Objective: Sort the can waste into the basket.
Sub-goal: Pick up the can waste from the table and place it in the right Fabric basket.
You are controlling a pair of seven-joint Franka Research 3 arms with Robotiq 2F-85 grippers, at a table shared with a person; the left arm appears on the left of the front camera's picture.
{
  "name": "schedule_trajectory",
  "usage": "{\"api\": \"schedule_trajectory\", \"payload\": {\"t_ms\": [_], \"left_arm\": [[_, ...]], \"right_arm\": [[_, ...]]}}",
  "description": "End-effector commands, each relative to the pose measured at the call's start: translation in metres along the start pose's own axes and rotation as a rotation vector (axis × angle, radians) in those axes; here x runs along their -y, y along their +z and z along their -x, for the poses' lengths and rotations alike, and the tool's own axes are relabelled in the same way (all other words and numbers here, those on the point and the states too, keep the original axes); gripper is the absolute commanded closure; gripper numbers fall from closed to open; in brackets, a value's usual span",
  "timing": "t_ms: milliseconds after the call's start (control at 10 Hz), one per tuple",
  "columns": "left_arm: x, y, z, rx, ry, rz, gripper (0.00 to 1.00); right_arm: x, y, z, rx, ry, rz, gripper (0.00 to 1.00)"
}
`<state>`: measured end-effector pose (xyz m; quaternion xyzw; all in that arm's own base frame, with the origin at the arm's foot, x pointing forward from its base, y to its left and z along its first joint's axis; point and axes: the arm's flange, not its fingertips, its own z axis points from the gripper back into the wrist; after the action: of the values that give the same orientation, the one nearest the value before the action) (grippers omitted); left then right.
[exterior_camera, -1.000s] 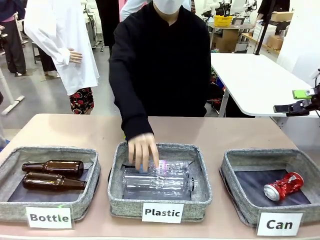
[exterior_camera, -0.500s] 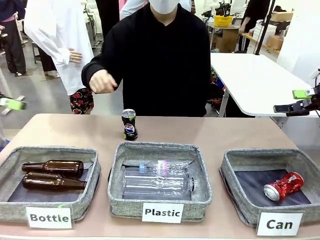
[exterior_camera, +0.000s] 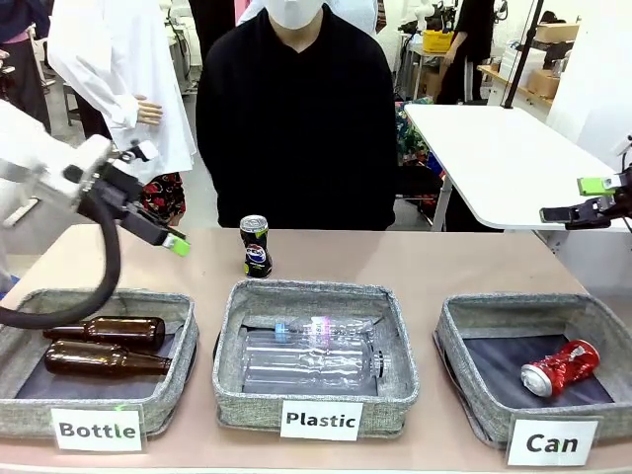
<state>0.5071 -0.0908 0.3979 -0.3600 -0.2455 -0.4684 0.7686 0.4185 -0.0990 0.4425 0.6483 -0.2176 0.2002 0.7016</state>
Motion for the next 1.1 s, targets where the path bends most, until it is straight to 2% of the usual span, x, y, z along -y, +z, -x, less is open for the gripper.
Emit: {"api": "schedule_trajectory", "payload": {"t_ms": [0,100,200,300,400,500,600,800,900,1000], "left_arm": [[-0.029,-0.038,-0.003,0.062,-0.113,0.009,0.00],[-0.044,-0.058,-0.010,0.115,-0.087,-0.038,0.00],[-0.013,-0.021,-0.002,0.010,-0.044,-0.002,0.00],[-0.013,-0.021,-0.002,0.010,-0.044,-0.002,0.00],[-0.032,-0.051,-0.003,0.039,-0.061,-0.014,0.00],[-0.033,-0.062,-0.011,0.043,-0.131,-0.092,0.00],[-0.056,-0.077,-0.009,0.039,-0.145,-0.139,0.00],[-0.070,-0.084,-0.006,0.095,-0.247,-0.138,0.00],[-0.078,-0.086,-0.002,0.126,-0.247,-0.164,0.00],[-0.088,-0.090,0.001,0.149,-0.254,-0.133,0.00]], "right_arm": [[-0.002,0.000,-0.002,0.020,0.008,-0.015,0.00],[-0.002,0.000,-0.002,0.020,0.008,-0.015,0.00],[-0.002,0.000,-0.002,0.020,0.008,-0.015,0.00],[-0.002,0.000,-0.002,0.020,0.008,-0.015,0.00],[-0.002,0.000,-0.002,0.020,0.008,-0.015,0.00],[-0.002,0.000,-0.002,0.020,0.008,-0.015,0.00],[-0.002,0.000,-0.002,0.020,0.008,-0.015,0.00],[-0.002,0.000,-0.002,0.020,0.008,-0.015,0.00],[-0.002,0.000,-0.002,0.020,0.008,-0.015,0.00],[-0.002,0.000,-0.002,0.020,0.008,-0.015,0.00]]}}
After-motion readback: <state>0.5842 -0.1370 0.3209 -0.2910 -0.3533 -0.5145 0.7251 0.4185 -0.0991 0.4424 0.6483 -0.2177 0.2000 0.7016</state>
